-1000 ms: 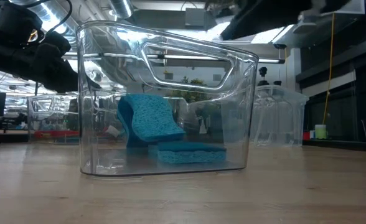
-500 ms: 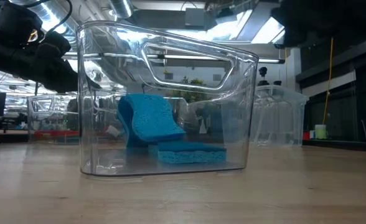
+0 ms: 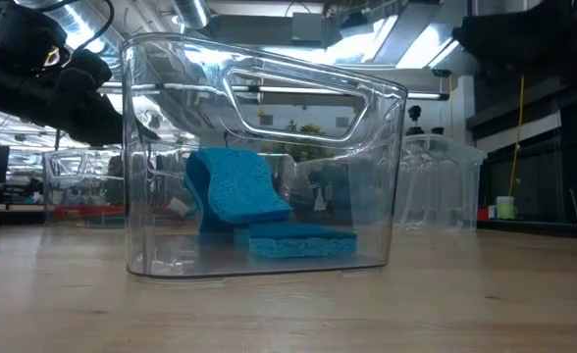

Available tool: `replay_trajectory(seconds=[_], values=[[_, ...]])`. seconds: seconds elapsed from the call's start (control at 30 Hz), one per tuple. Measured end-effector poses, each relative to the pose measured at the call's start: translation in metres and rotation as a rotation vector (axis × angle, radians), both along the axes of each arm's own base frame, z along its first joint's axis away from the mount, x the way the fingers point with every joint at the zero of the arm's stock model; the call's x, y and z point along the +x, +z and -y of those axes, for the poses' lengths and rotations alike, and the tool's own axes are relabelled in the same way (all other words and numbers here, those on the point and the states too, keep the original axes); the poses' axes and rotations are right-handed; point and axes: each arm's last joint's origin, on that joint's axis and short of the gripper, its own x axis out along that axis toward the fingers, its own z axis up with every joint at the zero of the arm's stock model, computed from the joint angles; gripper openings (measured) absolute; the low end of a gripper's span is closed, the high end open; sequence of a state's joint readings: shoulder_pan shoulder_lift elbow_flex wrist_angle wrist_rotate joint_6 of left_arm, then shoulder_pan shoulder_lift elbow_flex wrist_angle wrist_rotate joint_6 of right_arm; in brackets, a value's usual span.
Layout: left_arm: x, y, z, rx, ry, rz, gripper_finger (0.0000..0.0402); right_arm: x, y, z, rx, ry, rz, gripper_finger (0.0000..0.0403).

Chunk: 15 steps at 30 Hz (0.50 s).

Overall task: Pick & Place Kitchen Sink Supplies
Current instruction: Return to Home Position

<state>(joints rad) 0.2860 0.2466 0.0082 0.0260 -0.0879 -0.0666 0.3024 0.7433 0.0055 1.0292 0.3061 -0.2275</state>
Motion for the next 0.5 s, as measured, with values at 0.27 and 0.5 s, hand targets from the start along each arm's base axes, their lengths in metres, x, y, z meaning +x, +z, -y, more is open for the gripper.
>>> replay_trajectory(seconds=[0.27,0.5], values=[[0.0,0.0,0.0,0.0,0.0,0.0,0.0007,-0.014,0.002,0.007,-0.005,-0.088,-0.031,0.0116],[0.0,0.0,0.0,0.0,0.0,0.0,0.0008,-0.026,-0.009,0.006,0.082,0.084,-0.15,0.0116]])
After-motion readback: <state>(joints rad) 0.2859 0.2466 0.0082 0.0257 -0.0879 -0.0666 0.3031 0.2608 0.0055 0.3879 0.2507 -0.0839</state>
